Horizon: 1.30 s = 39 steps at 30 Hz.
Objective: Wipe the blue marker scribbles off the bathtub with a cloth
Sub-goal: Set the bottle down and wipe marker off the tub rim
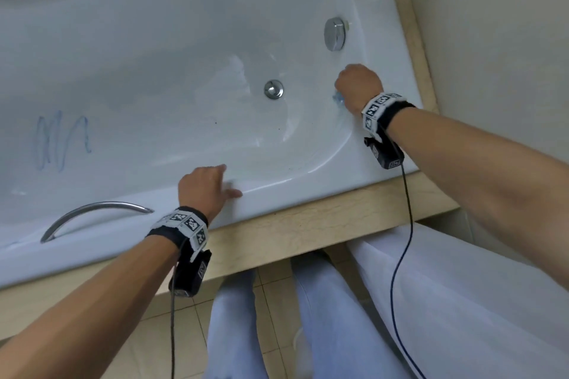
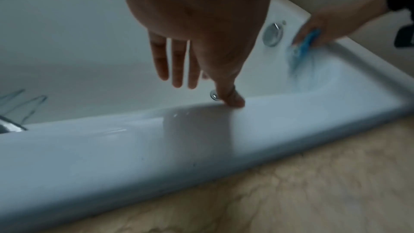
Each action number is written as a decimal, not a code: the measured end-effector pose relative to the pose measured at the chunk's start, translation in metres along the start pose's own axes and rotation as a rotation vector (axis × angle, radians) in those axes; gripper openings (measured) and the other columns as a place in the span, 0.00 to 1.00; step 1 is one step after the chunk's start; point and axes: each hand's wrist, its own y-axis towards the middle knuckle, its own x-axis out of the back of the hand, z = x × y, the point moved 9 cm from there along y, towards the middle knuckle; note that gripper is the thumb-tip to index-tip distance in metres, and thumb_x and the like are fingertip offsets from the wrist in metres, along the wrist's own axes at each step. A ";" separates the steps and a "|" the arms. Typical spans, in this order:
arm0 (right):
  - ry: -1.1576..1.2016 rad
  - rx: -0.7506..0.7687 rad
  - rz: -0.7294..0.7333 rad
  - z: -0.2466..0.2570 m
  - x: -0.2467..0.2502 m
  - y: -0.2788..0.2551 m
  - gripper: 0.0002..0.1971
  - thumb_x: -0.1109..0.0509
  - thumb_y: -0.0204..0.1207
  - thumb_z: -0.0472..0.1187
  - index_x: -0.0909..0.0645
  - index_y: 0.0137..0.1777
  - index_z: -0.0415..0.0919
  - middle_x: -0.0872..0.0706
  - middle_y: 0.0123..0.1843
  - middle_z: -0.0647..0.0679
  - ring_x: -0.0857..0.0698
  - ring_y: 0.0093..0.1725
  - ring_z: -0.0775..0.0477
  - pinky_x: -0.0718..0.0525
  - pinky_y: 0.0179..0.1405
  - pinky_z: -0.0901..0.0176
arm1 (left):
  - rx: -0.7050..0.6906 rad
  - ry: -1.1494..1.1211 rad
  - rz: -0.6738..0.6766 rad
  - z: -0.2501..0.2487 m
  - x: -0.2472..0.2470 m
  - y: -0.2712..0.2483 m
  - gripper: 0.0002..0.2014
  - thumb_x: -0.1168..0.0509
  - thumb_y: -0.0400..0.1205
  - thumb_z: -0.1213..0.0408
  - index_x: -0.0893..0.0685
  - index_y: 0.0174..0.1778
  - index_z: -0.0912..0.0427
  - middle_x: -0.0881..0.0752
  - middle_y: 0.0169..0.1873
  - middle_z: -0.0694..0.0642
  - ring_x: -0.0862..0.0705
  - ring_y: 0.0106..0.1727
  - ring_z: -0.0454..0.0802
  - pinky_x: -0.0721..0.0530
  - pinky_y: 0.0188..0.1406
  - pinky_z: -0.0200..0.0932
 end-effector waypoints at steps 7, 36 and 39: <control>0.275 -0.022 0.402 0.131 -0.082 -0.032 0.17 0.29 0.77 0.55 0.15 0.40 0.39 0.11 0.44 0.40 0.10 0.46 0.40 0.21 0.42 0.60 | 0.340 -0.193 0.317 0.059 -0.032 0.001 0.35 0.25 0.63 0.28 0.21 0.40 0.60 0.16 0.36 0.55 0.16 0.38 0.55 0.22 0.36 0.44; 0.921 -0.204 -0.352 0.071 -0.026 -0.041 0.11 0.26 0.78 0.37 0.10 0.58 0.36 0.08 0.58 0.41 0.11 0.58 0.42 0.15 0.64 0.48 | 0.244 -0.196 0.350 0.047 -0.034 0.017 0.32 0.23 0.66 0.34 0.24 0.41 0.60 0.15 0.41 0.58 0.16 0.43 0.58 0.19 0.38 0.45; 0.754 -0.457 -0.686 -0.031 -0.014 -0.084 0.17 0.31 0.82 0.37 0.16 0.70 0.39 0.14 0.68 0.43 0.17 0.68 0.45 0.22 0.73 0.54 | 0.239 -0.188 0.348 0.047 -0.035 0.016 0.33 0.24 0.67 0.33 0.24 0.45 0.61 0.16 0.40 0.58 0.17 0.42 0.58 0.20 0.37 0.45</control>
